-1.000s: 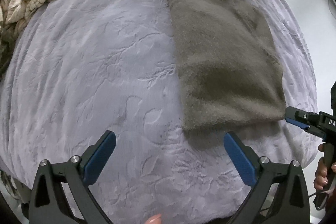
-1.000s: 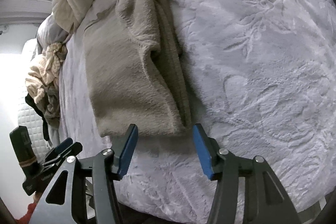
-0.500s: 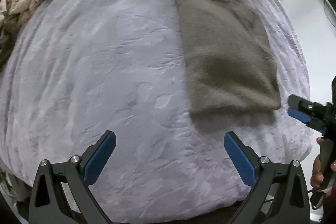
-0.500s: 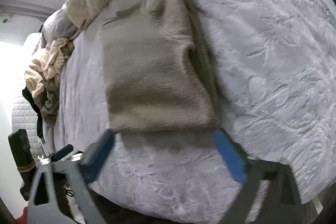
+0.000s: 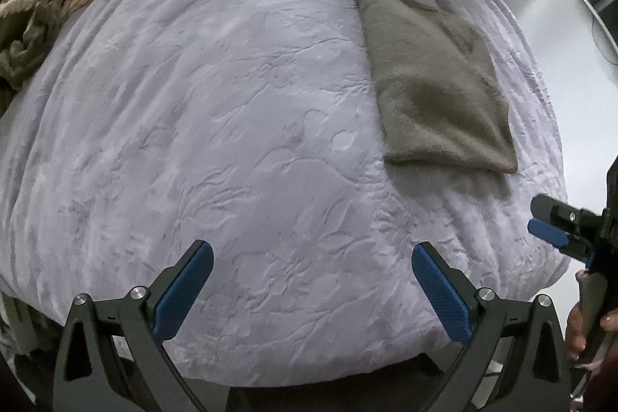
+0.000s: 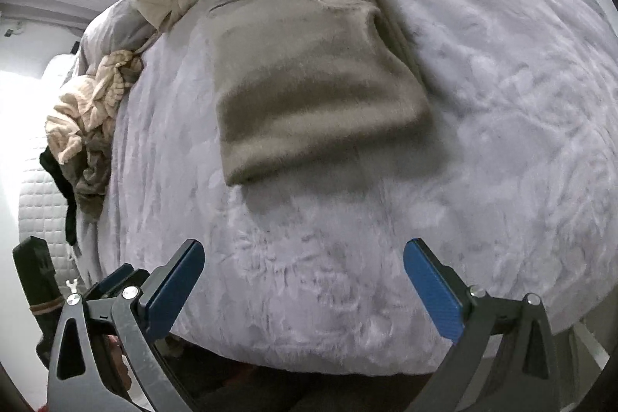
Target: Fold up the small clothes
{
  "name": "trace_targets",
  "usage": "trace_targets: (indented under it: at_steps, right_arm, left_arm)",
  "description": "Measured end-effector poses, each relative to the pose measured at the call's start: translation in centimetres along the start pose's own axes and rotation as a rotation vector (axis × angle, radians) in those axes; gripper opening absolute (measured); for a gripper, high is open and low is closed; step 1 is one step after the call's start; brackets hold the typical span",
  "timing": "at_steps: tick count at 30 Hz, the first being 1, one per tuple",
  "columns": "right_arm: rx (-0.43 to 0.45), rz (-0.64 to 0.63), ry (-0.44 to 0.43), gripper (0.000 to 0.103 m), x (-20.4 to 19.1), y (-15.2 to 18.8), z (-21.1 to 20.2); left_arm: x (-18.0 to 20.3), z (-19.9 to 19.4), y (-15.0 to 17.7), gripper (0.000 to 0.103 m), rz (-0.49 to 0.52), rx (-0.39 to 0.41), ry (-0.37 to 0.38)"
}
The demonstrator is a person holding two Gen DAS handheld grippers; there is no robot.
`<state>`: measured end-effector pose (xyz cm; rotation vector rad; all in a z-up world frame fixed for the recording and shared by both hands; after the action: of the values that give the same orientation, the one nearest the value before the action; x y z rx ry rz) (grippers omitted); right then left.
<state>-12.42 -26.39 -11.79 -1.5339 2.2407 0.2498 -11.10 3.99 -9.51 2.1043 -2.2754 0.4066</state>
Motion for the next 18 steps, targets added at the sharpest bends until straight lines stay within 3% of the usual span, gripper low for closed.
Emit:
trace_targets:
  at_steps: [8,13,18]
  right_arm:
    - [-0.034,0.063,0.040,0.103,1.8,2.9,0.2]
    - [-0.019,0.052,0.033,0.103,1.8,1.4,-0.7]
    - [-0.012,0.035,0.026,0.103,3.0,-2.0,-1.3]
  left_arm:
    - [-0.6,0.9,2.5,0.103,-0.010,-0.019,0.017]
    - [-0.7,1.1,3.3,0.103,-0.043,-0.037,0.008]
    - [1.5,2.1,1.2,0.103,-0.041,-0.039,-0.006]
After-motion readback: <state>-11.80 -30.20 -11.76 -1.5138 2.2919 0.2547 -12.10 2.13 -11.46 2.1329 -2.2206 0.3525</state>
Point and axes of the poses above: each gripper's, at about its wrist camera, not at the fingertips, and z roughly the way its jaws point, x to its right, y to its underside, the point moved 10 cm from there along z, roughly the way its jaws point
